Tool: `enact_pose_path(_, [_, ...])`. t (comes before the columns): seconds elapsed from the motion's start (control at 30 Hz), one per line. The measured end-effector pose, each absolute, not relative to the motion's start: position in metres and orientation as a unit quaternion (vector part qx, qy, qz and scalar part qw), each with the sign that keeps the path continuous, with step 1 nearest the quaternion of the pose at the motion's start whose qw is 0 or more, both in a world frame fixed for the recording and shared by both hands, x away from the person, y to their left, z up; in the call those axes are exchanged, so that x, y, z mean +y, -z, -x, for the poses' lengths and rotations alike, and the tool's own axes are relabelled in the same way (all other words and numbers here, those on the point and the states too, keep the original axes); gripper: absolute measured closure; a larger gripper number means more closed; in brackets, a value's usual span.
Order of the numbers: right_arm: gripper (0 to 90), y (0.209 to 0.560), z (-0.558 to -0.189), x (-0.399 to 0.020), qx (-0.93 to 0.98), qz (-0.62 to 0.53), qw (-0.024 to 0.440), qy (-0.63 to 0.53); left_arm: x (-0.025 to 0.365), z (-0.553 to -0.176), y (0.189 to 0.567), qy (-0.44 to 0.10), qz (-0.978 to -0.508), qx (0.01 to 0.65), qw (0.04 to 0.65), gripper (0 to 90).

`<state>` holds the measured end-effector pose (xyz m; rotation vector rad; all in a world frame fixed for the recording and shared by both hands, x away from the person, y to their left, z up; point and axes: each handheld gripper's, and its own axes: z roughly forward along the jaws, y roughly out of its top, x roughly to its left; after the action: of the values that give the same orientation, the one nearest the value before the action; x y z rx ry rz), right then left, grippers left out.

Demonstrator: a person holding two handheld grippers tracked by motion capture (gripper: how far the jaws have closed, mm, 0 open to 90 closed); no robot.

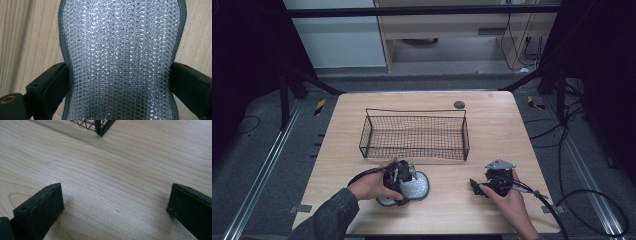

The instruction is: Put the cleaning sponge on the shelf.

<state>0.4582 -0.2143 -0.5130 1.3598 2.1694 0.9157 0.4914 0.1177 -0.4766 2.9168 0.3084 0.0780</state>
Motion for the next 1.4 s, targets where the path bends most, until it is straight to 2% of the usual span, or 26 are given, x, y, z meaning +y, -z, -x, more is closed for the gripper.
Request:
enact_pose_path(0.5, [0.4, 0.513, -0.458, -0.214, 0.78, -0.488, 0.21, -0.329, 0.124, -0.488, 0.461, -0.046, -0.986, 0.11, 0.116, 6.6])
enact_pose_path(1.4, [0.4, 0.513, -0.458, -0.214, 0.78, -0.488, 0.21, -0.33, 0.147, -0.479, 0.404, -0.114, -0.974, 0.122, 0.156, 6.7])
